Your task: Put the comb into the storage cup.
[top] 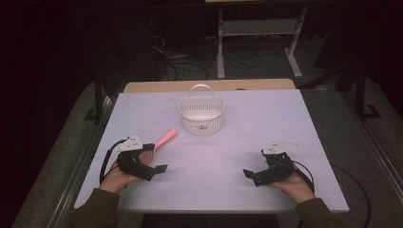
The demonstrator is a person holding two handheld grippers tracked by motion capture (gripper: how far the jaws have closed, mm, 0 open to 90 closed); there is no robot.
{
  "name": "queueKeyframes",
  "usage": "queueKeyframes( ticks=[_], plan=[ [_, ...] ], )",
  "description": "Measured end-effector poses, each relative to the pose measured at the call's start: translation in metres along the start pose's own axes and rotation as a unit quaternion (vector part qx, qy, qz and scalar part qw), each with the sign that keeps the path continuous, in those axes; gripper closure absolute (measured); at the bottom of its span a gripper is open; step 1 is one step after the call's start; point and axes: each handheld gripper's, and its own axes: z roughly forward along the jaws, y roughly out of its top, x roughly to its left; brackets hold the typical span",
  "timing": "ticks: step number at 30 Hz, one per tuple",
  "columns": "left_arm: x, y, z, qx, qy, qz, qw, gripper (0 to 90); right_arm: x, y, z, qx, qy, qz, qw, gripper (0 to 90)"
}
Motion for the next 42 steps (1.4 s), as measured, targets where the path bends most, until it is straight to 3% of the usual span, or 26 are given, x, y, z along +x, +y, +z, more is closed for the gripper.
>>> queueKeyframes(
  ticks=[17,42],
  plan=[
    [0.004,0.006,-0.007,0.006,0.027,-0.004,0.9996,0.0,0.0,-0.002,-0.006,-0.009,-0.001,-0.007,0.9999,0.0],
    [0.016,0.02,-0.005,-0.003,0.028,-0.013,0.9995,0.2,0.0,0.0,-0.003,-0.01,0.011,-0.005,0.9999,0.0]
  ],
)
